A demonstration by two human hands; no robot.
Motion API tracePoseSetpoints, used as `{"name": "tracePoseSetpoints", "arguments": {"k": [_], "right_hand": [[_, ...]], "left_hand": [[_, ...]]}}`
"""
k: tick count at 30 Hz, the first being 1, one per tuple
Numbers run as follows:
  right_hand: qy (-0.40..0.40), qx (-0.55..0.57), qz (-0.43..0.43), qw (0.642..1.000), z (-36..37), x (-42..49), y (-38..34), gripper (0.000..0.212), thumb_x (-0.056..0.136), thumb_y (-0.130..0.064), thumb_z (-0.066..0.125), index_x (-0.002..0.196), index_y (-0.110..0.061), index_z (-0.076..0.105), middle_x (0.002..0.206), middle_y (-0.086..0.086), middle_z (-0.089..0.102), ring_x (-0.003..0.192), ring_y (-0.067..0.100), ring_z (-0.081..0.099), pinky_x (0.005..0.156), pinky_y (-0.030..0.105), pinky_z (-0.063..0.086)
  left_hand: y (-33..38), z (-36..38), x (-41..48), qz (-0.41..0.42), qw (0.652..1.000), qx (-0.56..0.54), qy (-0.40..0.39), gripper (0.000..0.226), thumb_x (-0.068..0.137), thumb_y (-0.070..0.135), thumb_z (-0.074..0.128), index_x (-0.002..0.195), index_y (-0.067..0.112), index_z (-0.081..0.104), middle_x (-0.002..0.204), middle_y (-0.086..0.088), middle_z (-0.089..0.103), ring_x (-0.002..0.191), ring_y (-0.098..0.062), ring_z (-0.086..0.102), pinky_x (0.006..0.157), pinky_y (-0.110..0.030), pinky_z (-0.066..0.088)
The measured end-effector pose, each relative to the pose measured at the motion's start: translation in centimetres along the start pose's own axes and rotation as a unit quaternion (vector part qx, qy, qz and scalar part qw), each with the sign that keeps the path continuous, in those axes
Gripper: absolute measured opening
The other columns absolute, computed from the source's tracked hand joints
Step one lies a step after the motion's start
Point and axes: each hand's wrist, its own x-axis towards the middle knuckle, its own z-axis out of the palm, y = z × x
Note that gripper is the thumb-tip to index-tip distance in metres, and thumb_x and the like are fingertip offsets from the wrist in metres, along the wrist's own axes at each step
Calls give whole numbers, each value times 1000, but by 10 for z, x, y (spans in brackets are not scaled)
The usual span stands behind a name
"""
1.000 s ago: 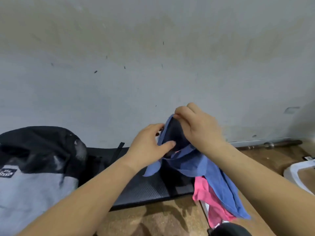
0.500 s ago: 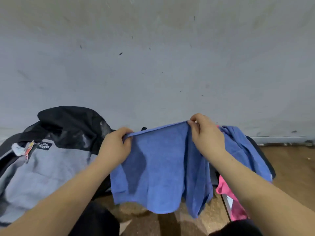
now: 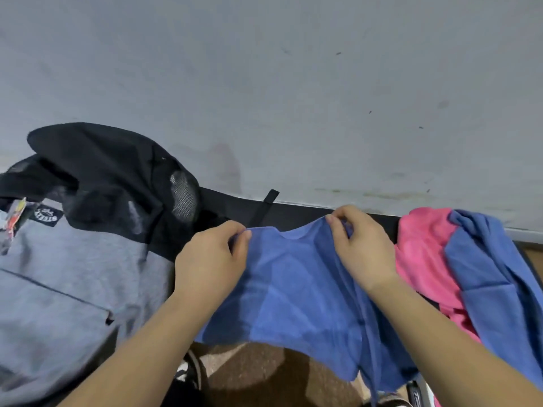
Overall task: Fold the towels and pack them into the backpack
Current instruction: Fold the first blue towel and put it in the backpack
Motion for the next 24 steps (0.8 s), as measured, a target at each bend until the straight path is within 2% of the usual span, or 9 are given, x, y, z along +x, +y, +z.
{"name": "tracePoseSetpoints", "arguments": {"k": [3, 5, 7, 9, 12, 14, 17, 20, 24], "right_hand": [[12, 32, -20, 999, -11, -10, -15, 15, 102, -41, 58, 92, -30, 64, 85, -14, 65, 82, 11, 59, 68, 36, 49], [22, 70, -27, 997, -21, -24, -27, 15, 100, -39, 61, 88, -30, 66, 77, -14, 64, 76, 11, 59, 67, 36, 50], [27, 120, -17, 992, -33, -41, -39, 16, 98, -37, 66, 85, -29, 68, 71, -13, 64, 69, 8, 59, 66, 35, 51], [31, 170, -18, 985, -48, -61, -51, 16, 97, -32, 69, 82, -27, 70, 71, -11, 68, 66, 10, 60, 66, 33, 51], [26, 222, -26, 974, -69, -80, -65, 17, 96, -26, 72, 80, -21, 72, 70, -1, 69, 60, 19, 55, 63, 31, 48], [11, 246, -35, 968, -78, -94, -73, 16, 96, -21, 72, 80, -19, 74, 67, -5, 68, 56, 8, 50, 58, 20, 44], [-8, 261, -45, 964, -76, -113, -80, 15, 96, -15, 73, 82, -19, 76, 76, -9, 74, 66, 1, 61, 66, 16, 50], [-20, 282, -46, 958, -61, -121, -82, 15, 96, -14, 73, 83, -22, 76, 83, -8, 76, 77, 5, 68, 73, 19, 53], [-30, 305, -38, 951, -40, -117, -90, 15, 97, -14, 70, 84, -21, 74, 82, -4, 75, 77, 7, 67, 73, 24, 53]], "left_hand": [[1, -5, -6, -21, 989, -145, -28, 18, 97, 36, 66, 82, 28, 69, 67, 6, 68, 65, -8, 62, 60, -28, 50], [6, -16, -13, -72, 951, -294, -61, 12, 96, 30, 71, 85, 25, 75, 76, 1, 75, 65, -4, 63, 63, -22, 50], [13, -31, -30, -125, 891, -417, -127, 7, 95, 22, 72, 95, 20, 78, 89, -7, 80, 76, -14, 70, 69, -30, 54], [22, -43, -47, -120, 844, -489, -186, 17, 96, 6, 67, 106, 13, 78, 101, -17, 80, 82, -25, 73, 74, -35, 56], [33, -53, -59, -94, 812, -529, -230, 37, 94, -11, 55, 116, 9, 76, 108, -19, 79, 94, -29, 76, 85, -38, 62], [36, -53, -66, -68, 824, -516, -225, 36, 96, -6, 54, 119, 10, 76, 110, -16, 80, 106, -31, 75, 102, -49, 58], [33, -50, -78, -36, 881, -449, -144, 21, 97, 4, 63, 106, 13, 79, 101, -10, 82, 99, -24, 76, 99, -52, 59], [32, -58, -85, -2, 911, -404, -80, 15, 96, 11, 71, 105, 20, 80, 102, 5, 80, 102, -12, 75, 92, -32, 61], [23, -57, -86, 128, 951, -272, -67, 22, 98, 15, 69, 116, 24, 77, 101, 10, 69, 93, 7, 64, 83, -7, 43]]}}
